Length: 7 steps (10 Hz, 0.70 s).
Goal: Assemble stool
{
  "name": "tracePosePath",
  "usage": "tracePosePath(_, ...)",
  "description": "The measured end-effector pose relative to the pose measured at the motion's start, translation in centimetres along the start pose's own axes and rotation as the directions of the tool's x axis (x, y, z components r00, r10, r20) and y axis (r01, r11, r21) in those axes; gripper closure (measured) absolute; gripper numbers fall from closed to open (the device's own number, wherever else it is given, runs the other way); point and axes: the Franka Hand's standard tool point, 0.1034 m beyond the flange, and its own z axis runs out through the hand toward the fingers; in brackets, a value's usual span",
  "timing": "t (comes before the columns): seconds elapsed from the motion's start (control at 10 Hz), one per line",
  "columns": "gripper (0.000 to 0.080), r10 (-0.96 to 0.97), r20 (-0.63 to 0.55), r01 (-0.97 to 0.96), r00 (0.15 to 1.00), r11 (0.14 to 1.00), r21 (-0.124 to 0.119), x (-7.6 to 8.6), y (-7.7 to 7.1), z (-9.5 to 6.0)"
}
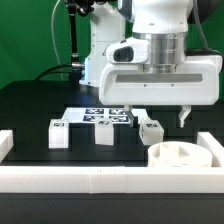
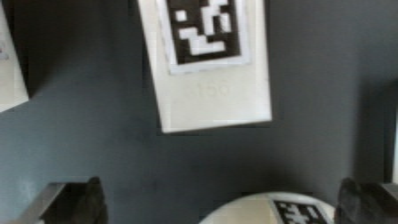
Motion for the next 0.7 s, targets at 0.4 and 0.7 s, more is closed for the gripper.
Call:
tracePosePath(0.4, 0.0151, -0.016, 0.085, 0.016, 0.996, 1.0, -0.006, -0.8, 0.1, 0.2)
tracePosePath(0.7, 0.0151, 0.024, 0.373, -0.011, 0.928, 0.999, -0.038, -1.1, 0.1, 0.0)
